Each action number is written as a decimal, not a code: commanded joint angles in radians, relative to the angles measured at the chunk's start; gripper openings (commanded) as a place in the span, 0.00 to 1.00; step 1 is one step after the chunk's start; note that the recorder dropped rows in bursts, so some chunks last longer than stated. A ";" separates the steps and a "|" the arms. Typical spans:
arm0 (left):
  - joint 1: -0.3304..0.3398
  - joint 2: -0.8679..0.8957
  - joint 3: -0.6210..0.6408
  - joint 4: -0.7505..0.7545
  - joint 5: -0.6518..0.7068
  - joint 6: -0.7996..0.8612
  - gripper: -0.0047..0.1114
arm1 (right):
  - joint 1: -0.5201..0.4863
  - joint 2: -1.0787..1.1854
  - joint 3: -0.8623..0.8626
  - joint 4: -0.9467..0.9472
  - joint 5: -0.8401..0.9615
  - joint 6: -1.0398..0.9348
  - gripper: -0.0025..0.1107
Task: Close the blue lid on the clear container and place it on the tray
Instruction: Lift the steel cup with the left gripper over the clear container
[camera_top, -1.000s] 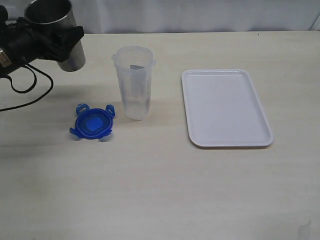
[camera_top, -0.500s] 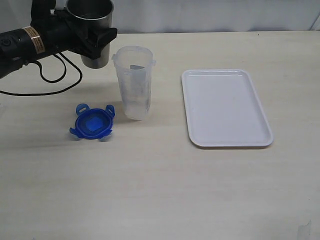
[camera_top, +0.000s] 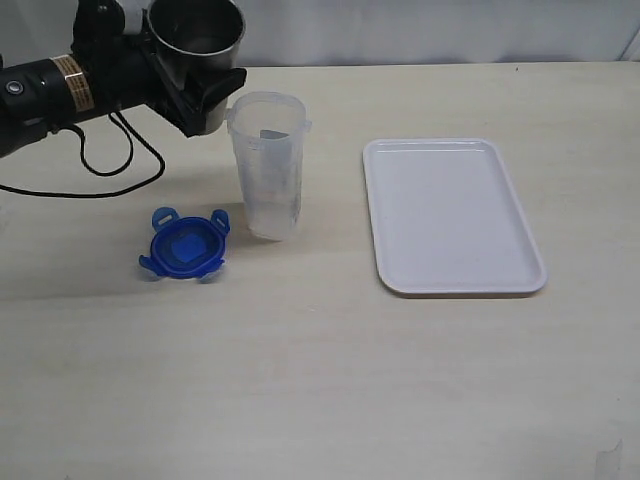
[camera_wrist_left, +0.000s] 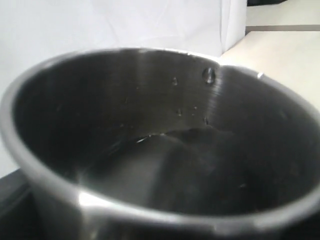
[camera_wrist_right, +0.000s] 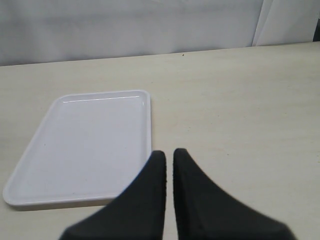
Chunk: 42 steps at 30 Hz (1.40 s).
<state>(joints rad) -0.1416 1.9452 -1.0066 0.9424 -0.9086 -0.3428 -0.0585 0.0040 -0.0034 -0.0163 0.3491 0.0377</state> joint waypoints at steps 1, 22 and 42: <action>-0.004 -0.017 -0.019 -0.008 -0.072 0.069 0.04 | -0.008 -0.004 0.003 0.001 -0.003 0.001 0.07; -0.004 -0.017 -0.019 -0.011 -0.062 0.280 0.04 | -0.008 -0.004 0.003 0.001 -0.003 0.001 0.07; -0.004 -0.017 -0.019 -0.040 -0.062 0.475 0.04 | -0.008 -0.004 0.003 0.001 -0.003 0.001 0.07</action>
<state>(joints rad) -0.1416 1.9452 -1.0066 0.9598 -0.9086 0.0989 -0.0585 0.0040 -0.0034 -0.0163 0.3491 0.0377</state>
